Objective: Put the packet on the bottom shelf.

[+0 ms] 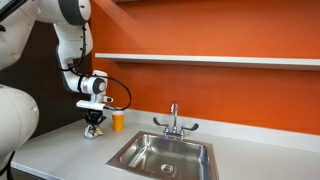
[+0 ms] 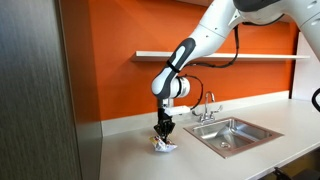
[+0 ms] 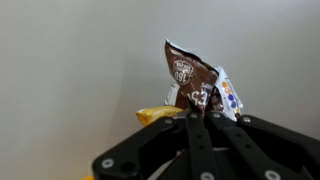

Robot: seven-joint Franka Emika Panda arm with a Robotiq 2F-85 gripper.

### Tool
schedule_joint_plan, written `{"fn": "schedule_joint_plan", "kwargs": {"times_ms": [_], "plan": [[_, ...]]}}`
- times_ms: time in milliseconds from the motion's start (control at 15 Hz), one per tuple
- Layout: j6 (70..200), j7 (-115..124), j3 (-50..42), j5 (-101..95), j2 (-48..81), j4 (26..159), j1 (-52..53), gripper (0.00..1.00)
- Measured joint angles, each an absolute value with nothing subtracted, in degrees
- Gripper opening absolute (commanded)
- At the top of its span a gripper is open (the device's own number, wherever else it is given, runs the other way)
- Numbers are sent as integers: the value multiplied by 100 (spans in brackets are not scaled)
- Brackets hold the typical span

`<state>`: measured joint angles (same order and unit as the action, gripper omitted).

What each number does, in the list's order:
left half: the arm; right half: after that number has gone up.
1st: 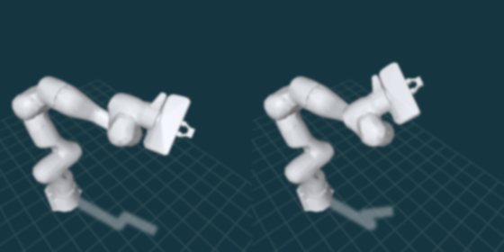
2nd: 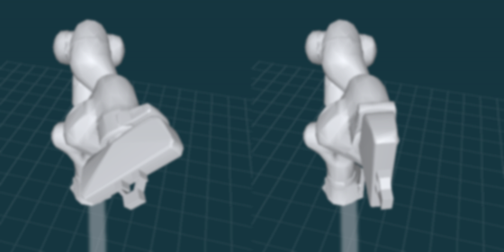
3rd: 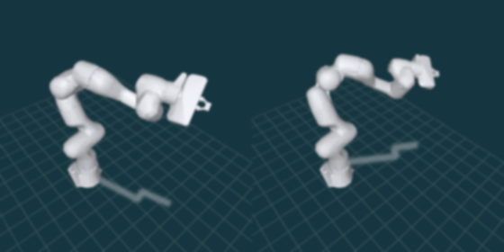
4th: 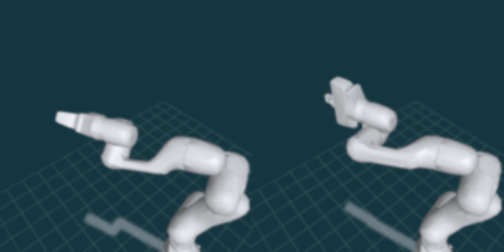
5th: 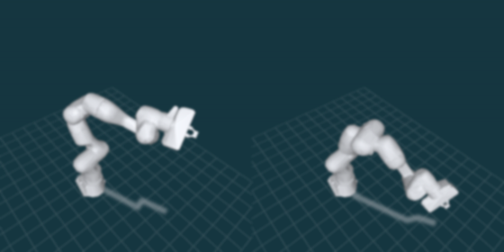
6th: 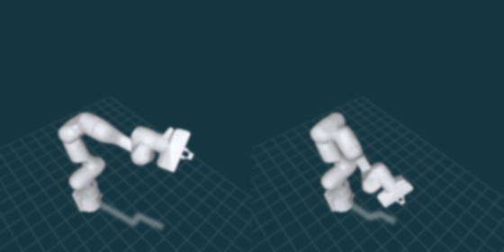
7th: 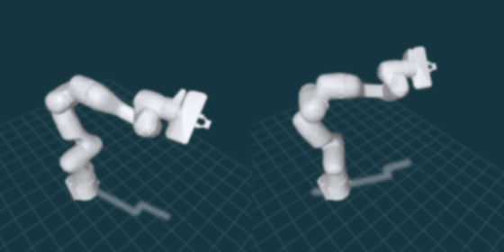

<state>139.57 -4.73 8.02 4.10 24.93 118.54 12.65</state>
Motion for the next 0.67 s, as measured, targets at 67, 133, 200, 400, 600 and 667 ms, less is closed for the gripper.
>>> {"fn": "schedule_joint_plan", "kwargs": {"times_ms": [67,133,200,400,600,667], "plan": [[13956,-457,788,408,2441,11863,1264,1],[13949,-443,775,403,2374,11884,1264,1],[13936,-434,762,396,2295,11913,1263,1],[13880,-342,737,350,1979,12093,1261,1],[13806,-238,718,302,1578,12389,1256,1],[13784,-208,711,299,1421,12518,1255,1]]}}
